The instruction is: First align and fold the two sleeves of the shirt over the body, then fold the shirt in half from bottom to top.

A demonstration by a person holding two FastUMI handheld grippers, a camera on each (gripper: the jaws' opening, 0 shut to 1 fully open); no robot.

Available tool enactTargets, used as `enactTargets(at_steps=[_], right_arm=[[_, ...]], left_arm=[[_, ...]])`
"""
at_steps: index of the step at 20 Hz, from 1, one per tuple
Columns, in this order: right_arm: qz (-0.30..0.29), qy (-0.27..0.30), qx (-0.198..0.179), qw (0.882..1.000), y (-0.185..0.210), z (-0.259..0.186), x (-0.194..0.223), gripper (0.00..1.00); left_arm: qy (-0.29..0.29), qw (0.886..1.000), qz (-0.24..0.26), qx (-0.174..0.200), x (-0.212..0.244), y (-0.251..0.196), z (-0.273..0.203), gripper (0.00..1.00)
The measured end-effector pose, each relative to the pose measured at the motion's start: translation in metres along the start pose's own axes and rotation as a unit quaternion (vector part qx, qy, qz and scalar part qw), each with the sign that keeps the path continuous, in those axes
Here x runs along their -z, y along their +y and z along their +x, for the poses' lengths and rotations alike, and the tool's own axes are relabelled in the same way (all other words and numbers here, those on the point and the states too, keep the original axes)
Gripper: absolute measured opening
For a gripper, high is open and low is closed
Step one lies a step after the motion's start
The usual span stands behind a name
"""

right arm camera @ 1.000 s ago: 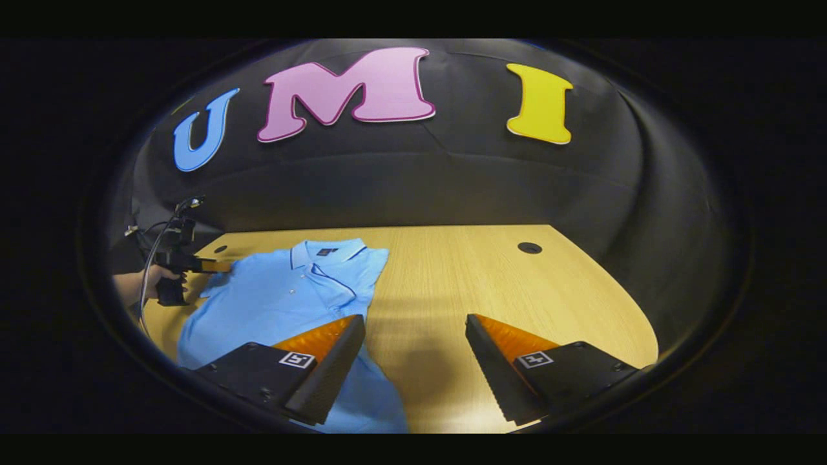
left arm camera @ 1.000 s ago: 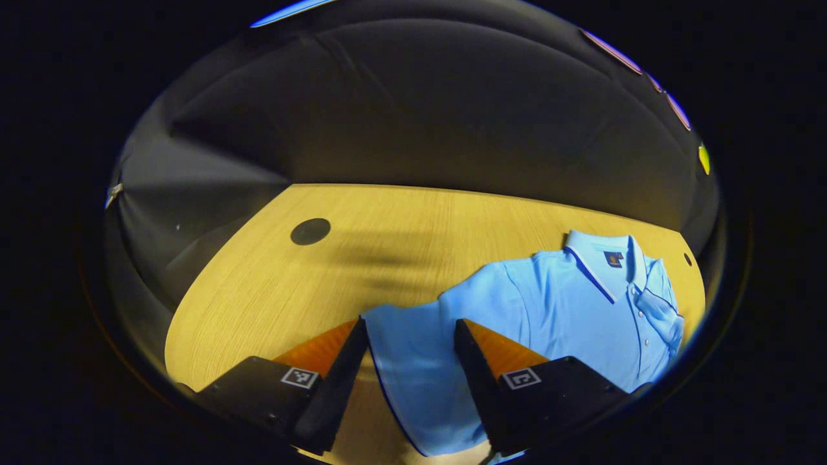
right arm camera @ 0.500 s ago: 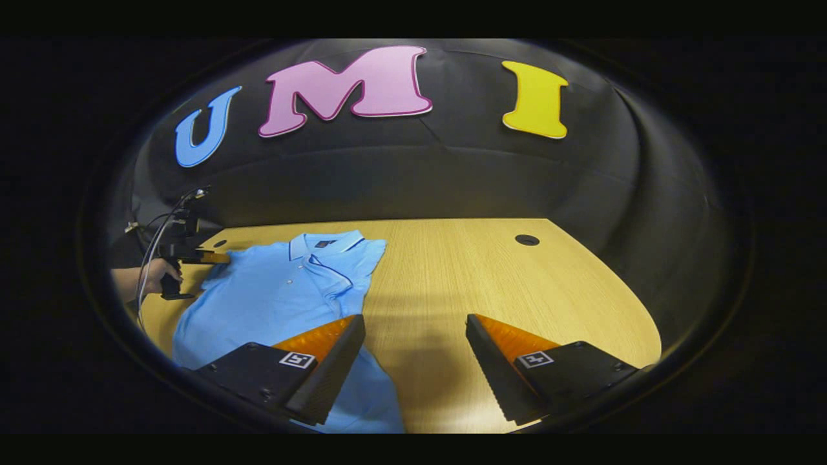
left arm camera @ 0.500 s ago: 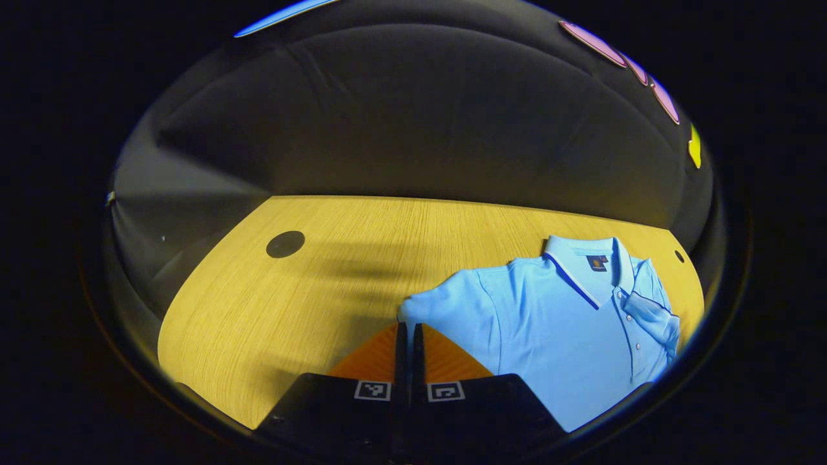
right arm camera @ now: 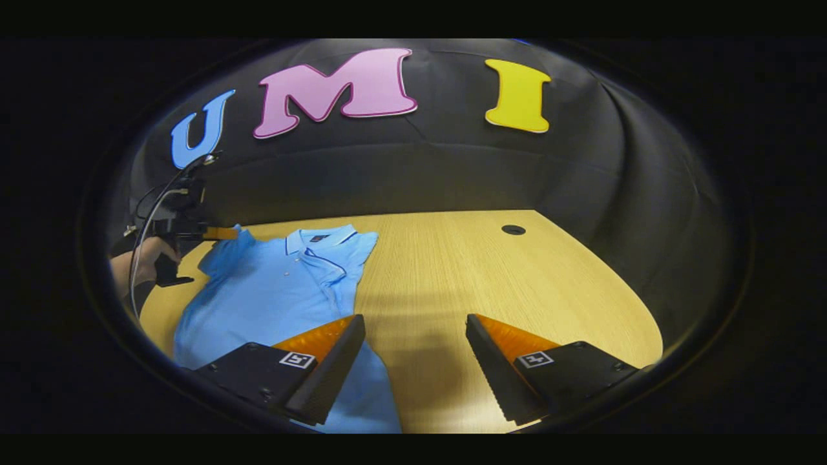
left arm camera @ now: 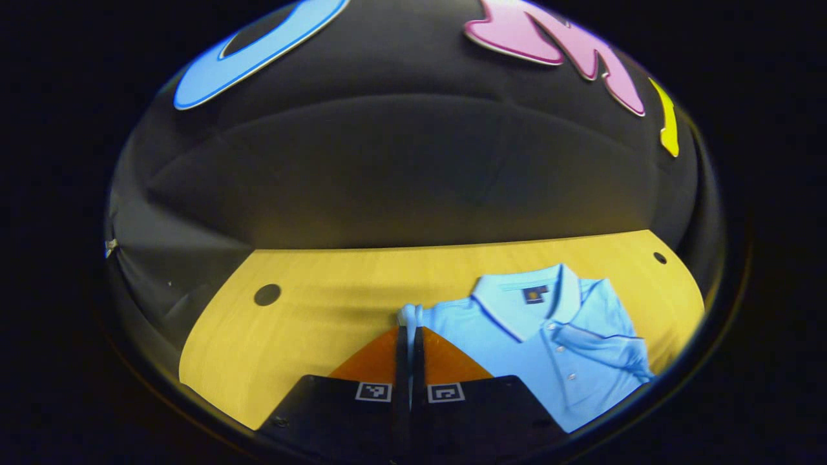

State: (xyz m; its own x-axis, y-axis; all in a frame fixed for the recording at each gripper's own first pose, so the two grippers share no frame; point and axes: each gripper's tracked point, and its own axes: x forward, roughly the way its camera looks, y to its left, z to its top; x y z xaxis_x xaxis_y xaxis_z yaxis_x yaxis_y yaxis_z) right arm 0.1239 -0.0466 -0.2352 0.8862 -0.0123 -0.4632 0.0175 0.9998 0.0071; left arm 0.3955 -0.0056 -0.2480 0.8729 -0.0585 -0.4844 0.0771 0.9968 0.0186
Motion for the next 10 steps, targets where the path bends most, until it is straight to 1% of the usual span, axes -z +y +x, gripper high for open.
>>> enactTargets(at_steps=[4, 7, 8, 9, 10], right_arm=[[0.015, 0.005, 0.012, 1.0, -0.008, -0.025, 0.015, 0.97], [0.021, 0.014, 0.016, 1.0, -0.01, -0.045, 0.031, 0.97], [0.018, 0.016, 0.019, 1.0, -0.011, -0.052, 0.036, 0.97], [0.015, 0.018, 0.02, 1.0, -0.011, -0.059, 0.039, 0.97], [0.014, 0.019, 0.02, 1.0, -0.01, -0.065, 0.043, 0.97]], left_arm=[[0.008, 0.997, -0.009, 0.079, 0.005, -0.089, -0.003, 0.06], [-0.002, 0.99, -0.041, 0.133, 0.0, -0.134, -0.022, 0.07], [-0.014, 0.988, -0.054, 0.145, -0.008, -0.141, -0.036, 0.29], [-0.025, 0.987, -0.058, 0.148, -0.014, -0.137, -0.047, 0.52], [-0.038, 0.987, -0.054, 0.144, -0.023, -0.127, -0.069, 0.74]])
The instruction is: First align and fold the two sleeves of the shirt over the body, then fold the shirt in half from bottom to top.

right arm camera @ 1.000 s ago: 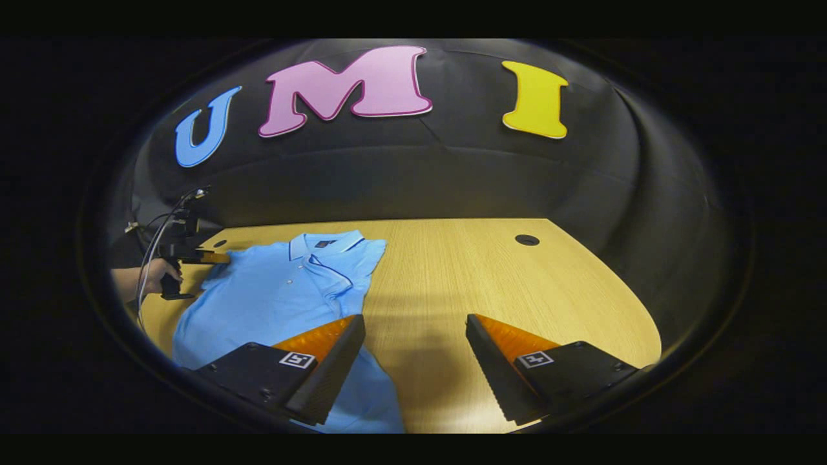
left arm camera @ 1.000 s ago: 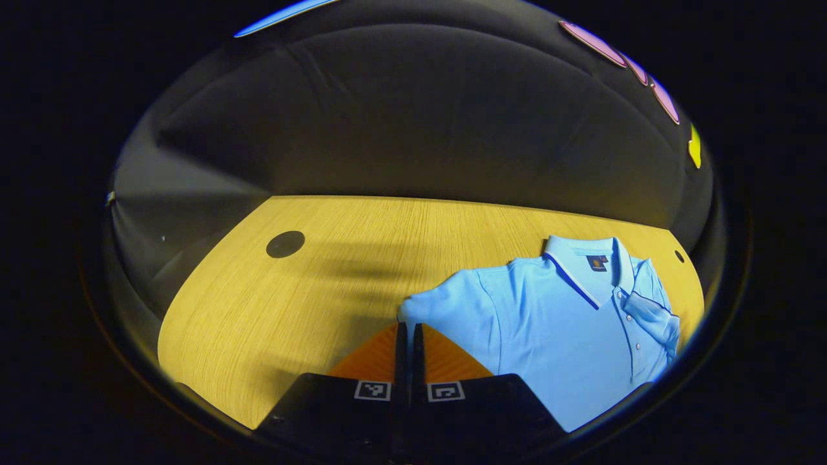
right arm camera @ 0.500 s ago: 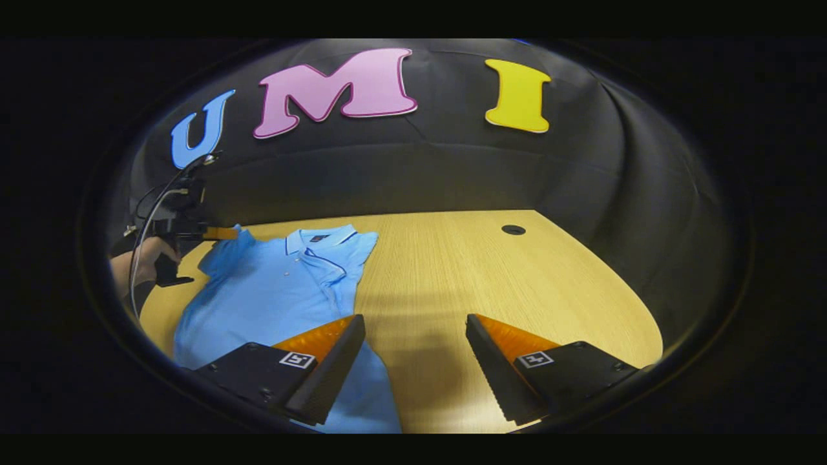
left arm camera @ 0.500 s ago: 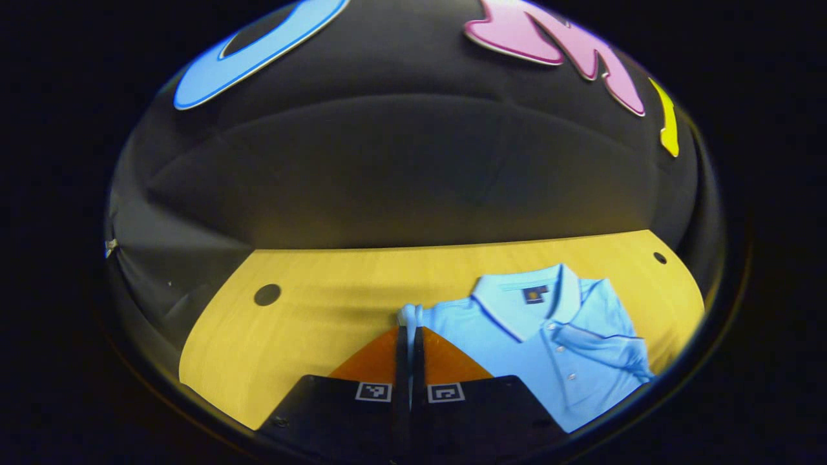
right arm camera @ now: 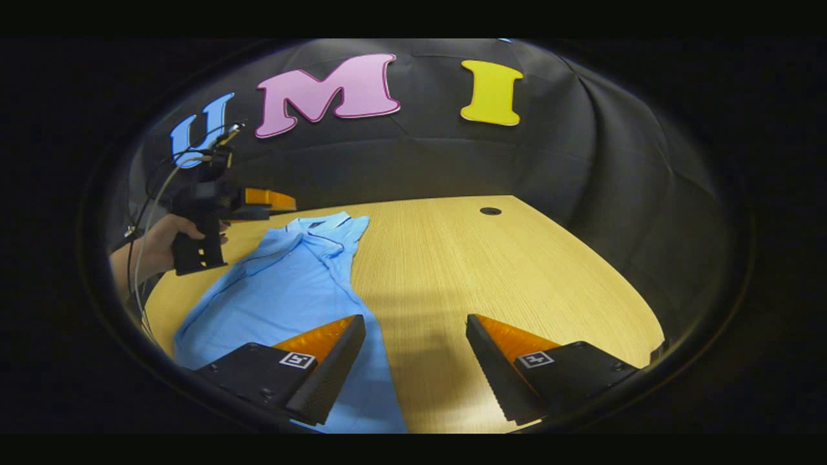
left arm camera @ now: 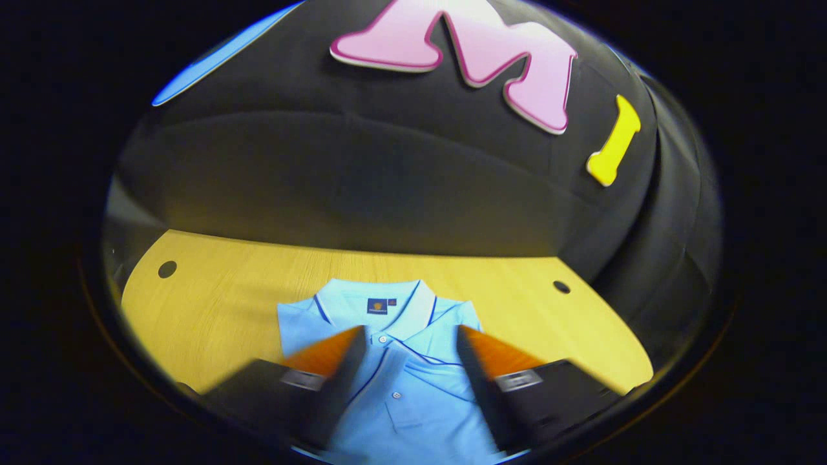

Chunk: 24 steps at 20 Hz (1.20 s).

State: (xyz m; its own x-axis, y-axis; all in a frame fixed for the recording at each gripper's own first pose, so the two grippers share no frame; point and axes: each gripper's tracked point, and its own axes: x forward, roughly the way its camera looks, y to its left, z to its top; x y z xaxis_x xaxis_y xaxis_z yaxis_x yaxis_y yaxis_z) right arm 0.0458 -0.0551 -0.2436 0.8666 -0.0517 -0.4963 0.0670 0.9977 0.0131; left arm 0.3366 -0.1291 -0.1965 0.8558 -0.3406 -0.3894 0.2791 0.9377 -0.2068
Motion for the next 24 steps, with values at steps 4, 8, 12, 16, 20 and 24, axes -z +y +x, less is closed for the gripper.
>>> enactTargets(at_steps=[4, 8, 12, 16, 20, 24], right_arm=[[-0.005, 0.016, -0.008, 1.0, 0.01, -0.023, 0.02, 0.97], [-0.013, 0.047, -0.02, 0.999, 0.025, -0.051, 0.049, 0.97], [-0.046, 0.076, -0.014, 0.996, 0.033, -0.081, 0.078, 0.97], [-0.064, 0.099, -0.019, 0.993, 0.048, -0.097, 0.102, 0.98], [-0.08, 0.106, -0.009, 0.991, 0.049, -0.1, 0.113, 0.98], [-0.063, 0.127, 0.003, 0.99, 0.046, -0.101, 0.129, 0.98]], left_arm=[[-0.03, 0.996, 0.067, -0.055, 0.007, 0.062, -0.103, 0.96], [0.015, 0.99, 0.08, -0.116, 0.074, 0.112, -0.234, 0.97], [0.089, 0.985, 0.043, -0.139, 0.18, 0.114, -0.328, 0.97], [0.144, 0.979, 0.031, -0.14, 0.255, 0.093, -0.36, 0.97], [0.155, 0.977, 0.013, -0.145, 0.277, 0.089, -0.355, 0.97], [0.18, 0.97, -0.001, -0.162, 0.294, 0.093, -0.354, 0.96]])
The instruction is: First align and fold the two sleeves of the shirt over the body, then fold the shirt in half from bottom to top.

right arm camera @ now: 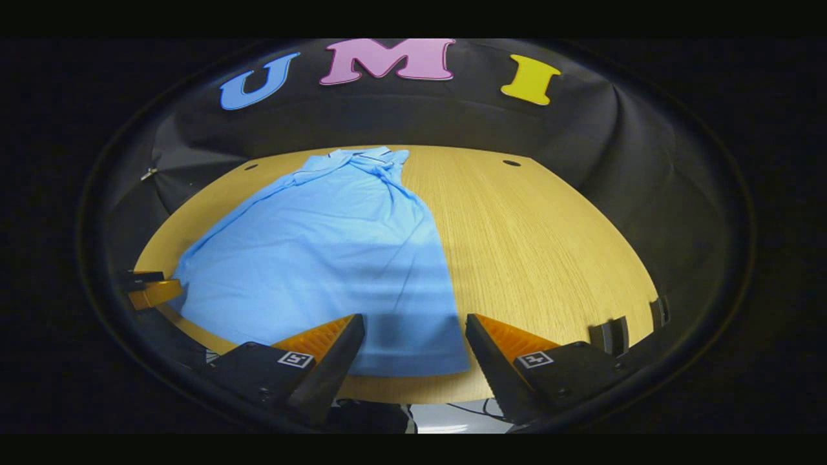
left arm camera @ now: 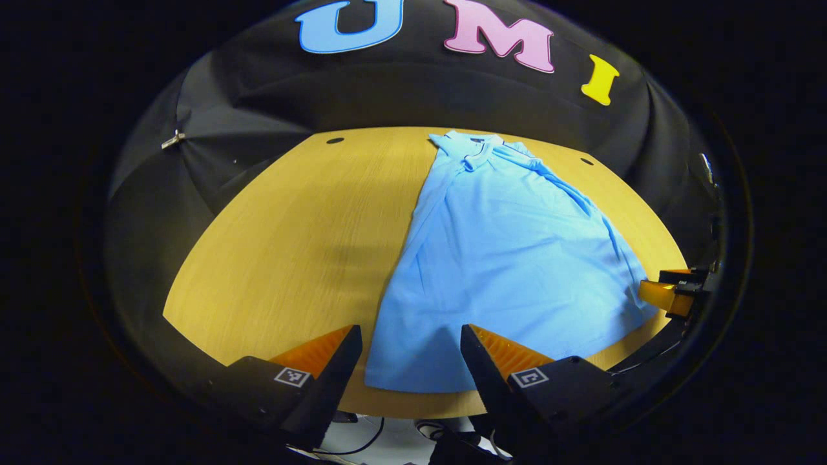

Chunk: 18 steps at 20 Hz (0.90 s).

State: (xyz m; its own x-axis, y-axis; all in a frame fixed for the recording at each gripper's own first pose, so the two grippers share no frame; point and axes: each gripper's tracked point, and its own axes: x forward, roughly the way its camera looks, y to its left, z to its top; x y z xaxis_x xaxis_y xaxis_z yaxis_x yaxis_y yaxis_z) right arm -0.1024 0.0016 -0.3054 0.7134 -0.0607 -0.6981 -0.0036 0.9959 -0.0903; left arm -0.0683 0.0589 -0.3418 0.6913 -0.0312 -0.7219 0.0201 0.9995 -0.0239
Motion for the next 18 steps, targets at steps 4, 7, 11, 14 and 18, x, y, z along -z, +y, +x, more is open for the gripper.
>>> enactTargets(at_steps=[4, 7, 11, 14, 18], right_arm=[[0.029, 0.005, -0.005, 1.0, 0.004, 0.002, 0.008, 0.96], [0.026, 0.001, -0.013, 1.0, 0.008, 0.004, 0.004, 0.92], [0.004, -0.001, -0.04, 0.999, 0.025, 0.012, -0.002, 0.61], [-0.015, -0.004, -0.06, 0.998, 0.032, 0.012, -0.005, 0.45], [-0.009, -0.005, -0.07, 0.997, 0.032, 0.017, -0.009, 0.07]], left_arm=[[0.006, 1.0, 0.006, -0.004, 0.011, -0.005, 0.004, 1.0], [-0.001, 1.0, -0.003, -0.009, 0.007, -0.007, 0.008, 0.99], [-0.003, 1.0, 0.011, 0.006, 0.004, -0.026, 0.013, 0.72], [-0.01, 1.0, 0.017, 0.023, 0.0, -0.043, 0.015, 0.42], [-0.021, 0.998, 0.004, 0.056, -0.008, -0.06, 0.02, 0.17]])
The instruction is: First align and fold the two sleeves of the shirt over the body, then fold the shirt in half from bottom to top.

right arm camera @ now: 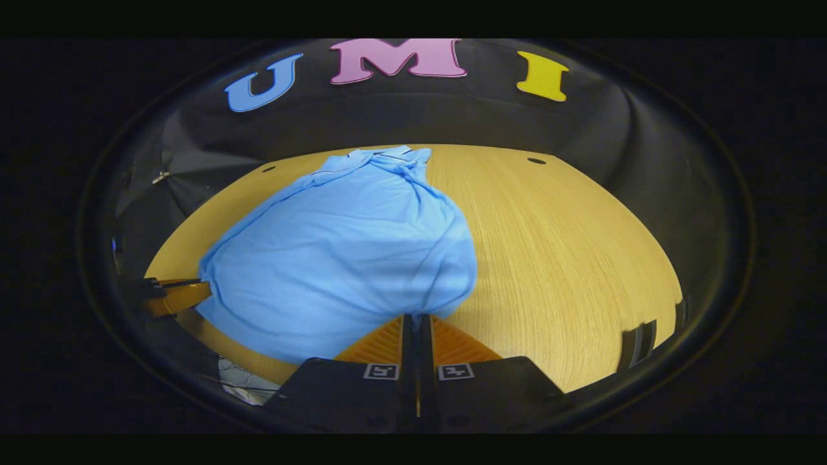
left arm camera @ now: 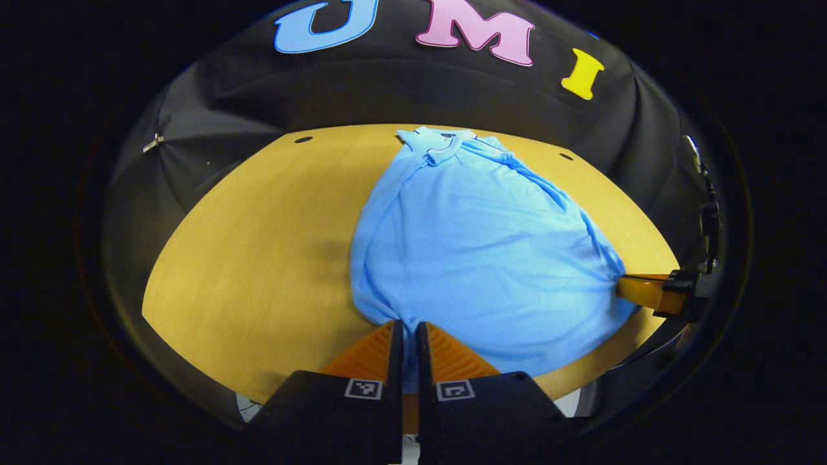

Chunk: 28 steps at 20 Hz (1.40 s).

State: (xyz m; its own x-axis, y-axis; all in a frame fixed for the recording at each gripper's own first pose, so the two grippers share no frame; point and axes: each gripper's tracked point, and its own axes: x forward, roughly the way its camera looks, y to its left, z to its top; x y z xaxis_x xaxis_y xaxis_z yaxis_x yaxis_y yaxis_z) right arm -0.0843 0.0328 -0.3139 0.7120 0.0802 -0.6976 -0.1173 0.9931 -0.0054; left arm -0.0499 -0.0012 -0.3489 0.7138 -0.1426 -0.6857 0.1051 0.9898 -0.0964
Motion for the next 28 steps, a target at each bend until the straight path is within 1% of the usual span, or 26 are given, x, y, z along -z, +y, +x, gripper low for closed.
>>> enactTargets(at_steps=[1, 2, 3, 4, 5, 6, 7, 8, 10, 11, 12, 13, 14, 15, 16, 19, 20, 21, 22, 26, 28], right_arm=[[0.0, -0.003, -0.007, 1.0, 0.001, 0.001, -0.001, 0.03], [-0.004, -0.001, -0.016, 1.0, 0.003, 0.003, 0.0, 0.0], [-0.003, -0.005, -0.024, 1.0, 0.004, 0.004, -0.004, 0.05], [0.007, -0.01, -0.034, 0.999, 0.005, 0.002, -0.005, 0.03], [0.03, -0.016, -0.049, 0.998, 0.011, 0.002, -0.009, 0.0], [0.055, -0.02, -0.057, 0.997, 0.014, 0.003, -0.011, 0.0], [0.072, -0.028, -0.064, 0.995, 0.016, 0.004, -0.017, 0.0], [0.079, -0.041, -0.066, 0.994, 0.017, 0.005, -0.027, 0.0], [0.064, -0.06, -0.069, 0.994, 0.02, 0.007, -0.042, 0.0], [0.052, -0.072, -0.07, 0.994, 0.021, 0.008, -0.054, 0.0], [0.042, -0.083, -0.07, 0.993, 0.022, 0.009, -0.066, 0.05], [0.036, -0.093, -0.071, 0.992, 0.023, 0.009, -0.077, 0.03], [0.033, -0.102, -0.073, 0.992, 0.024, 0.013, -0.089, 0.02], [0.031, -0.111, -0.072, 0.991, 0.024, 0.015, -0.099, 0.0], [0.029, -0.12, -0.072, 0.99, 0.023, 0.019, -0.112, 0.05], [0.027, -0.147, -0.067, 0.987, 0.017, 0.032, -0.148, 0.05], [0.027, -0.157, -0.066, 0.985, 0.014, 0.037, -0.164, 0.0], [0.024, -0.169, -0.064, 0.983, 0.012, 0.04, -0.18, 0.0], [0.02, -0.181, -0.061, 0.981, 0.009, 0.045, -0.196, 0.05], [0.006, -0.218, -0.059, 0.974, 0.007, 0.067, -0.254, 0.05], [-0.002, -0.235, -0.056, 0.97, 0.004, 0.081, -0.281, 0.05]], left_arm=[[-0.003, 1.0, -0.01, 0.009, -0.001, -0.004, 0.003, 0.09], [-0.004, 1.0, -0.021, 0.021, -0.003, -0.008, 0.004, 0.07], [-0.005, 0.999, -0.036, 0.037, -0.003, -0.014, 0.003, 0.07], [-0.007, 0.996, -0.06, 0.06, -0.006, -0.023, 0.003, 0.06], [-0.008, 0.992, -0.093, 0.085, -0.008, -0.033, 0.004, 0.06], [-0.009, 0.987, -0.128, 0.101, -0.01, -0.04, 0.005, 0.06], [-0.011, 0.982, -0.155, 0.108, -0.012, -0.041, 0.005, 0.06], [-0.018, 0.979, -0.17, 0.112, -0.017, -0.041, 0.005, 0.06], [-0.032, 0.975, -0.183, 0.121, -0.033, -0.045, 0.004, 0.06], [-0.038, 0.975, -0.183, 0.12, -0.041, -0.046, 0.003, 0.06], [-0.043, 0.976, -0.178, 0.12, -0.051, -0.046, 0.002, 0.06], [-0.05, 0.978, -0.171, 0.112, -0.061, -0.044, 0.002, 0.06], [-0.057, 0.978, -0.166, 0.111, -0.074, -0.043, 0.002, 0.01], [-0.067, 0.978, -0.163, 0.108, -0.09, -0.044, 0.0, 0.06], [-0.076, 0.978, -0.159, 0.108, -0.104, -0.044, -0.001, 0.06], [-0.101, 0.978, -0.145, 0.109, -0.15, -0.046, 0.007, 0.06], [-0.11, 0.978, -0.143, 0.107, -0.165, -0.044, 0.012, 0.06], [-0.115, 0.978, -0.141, 0.106, -0.177, -0.044, 0.017, 0.06], [-0.12, 0.977, -0.141, 0.105, -0.189, -0.043, 0.023, 0.06], [-0.137, 0.976, -0.137, 0.102, -0.238, -0.039, 0.053, 0.06], [-0.151, 0.975, -0.129, 0.098, -0.27, -0.034, 0.071, 0.06]])
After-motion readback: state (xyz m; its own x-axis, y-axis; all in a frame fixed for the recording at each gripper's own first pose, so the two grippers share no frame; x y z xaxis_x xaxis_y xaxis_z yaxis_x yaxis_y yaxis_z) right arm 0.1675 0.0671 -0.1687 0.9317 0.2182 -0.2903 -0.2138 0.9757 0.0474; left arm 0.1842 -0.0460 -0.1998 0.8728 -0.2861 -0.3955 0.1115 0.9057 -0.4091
